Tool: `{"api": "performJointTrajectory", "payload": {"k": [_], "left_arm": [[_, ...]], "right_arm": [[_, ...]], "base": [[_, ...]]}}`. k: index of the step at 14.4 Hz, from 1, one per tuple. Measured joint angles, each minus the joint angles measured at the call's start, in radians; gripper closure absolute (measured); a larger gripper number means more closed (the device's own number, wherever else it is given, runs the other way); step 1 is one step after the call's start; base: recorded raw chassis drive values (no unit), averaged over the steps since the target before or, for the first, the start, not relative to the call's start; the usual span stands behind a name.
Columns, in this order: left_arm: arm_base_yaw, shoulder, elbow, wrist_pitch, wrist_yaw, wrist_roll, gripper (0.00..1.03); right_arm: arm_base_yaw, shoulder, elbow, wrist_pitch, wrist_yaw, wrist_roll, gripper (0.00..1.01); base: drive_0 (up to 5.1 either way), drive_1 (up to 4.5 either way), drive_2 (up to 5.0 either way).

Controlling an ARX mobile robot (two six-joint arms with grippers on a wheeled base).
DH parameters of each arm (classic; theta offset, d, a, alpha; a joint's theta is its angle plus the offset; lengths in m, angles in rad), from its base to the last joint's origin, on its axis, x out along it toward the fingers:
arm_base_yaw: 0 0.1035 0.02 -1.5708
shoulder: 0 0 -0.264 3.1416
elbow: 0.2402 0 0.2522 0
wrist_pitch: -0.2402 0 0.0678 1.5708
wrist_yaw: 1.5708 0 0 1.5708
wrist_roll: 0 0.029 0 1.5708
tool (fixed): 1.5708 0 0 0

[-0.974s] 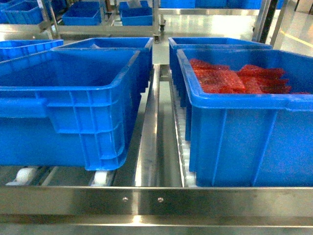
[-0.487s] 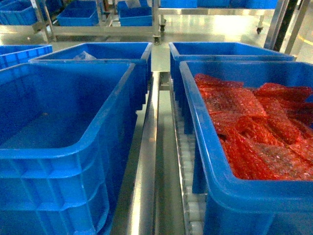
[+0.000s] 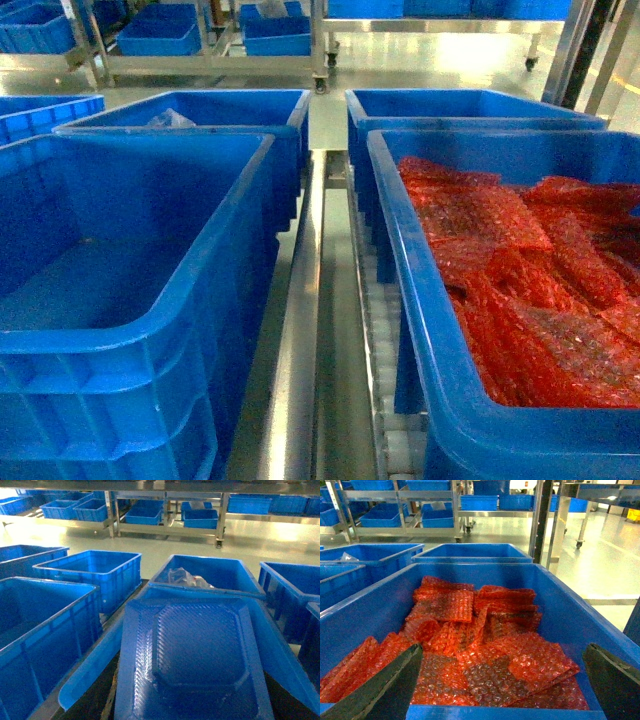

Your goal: Pick blue part to blue bin on bottom shelf

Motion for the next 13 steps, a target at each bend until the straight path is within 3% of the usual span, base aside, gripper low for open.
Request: {"api": "performJointTrajectory", "payload": {"k": [13], "left_arm": [[0.000, 0.000, 0.000, 0.000, 0.000, 0.000, 0.60]], "right_arm": [[0.000, 0.000, 0.000, 0.000, 0.000, 0.000, 0.03]], "base": [[0.0, 0.00, 0.0]]}}
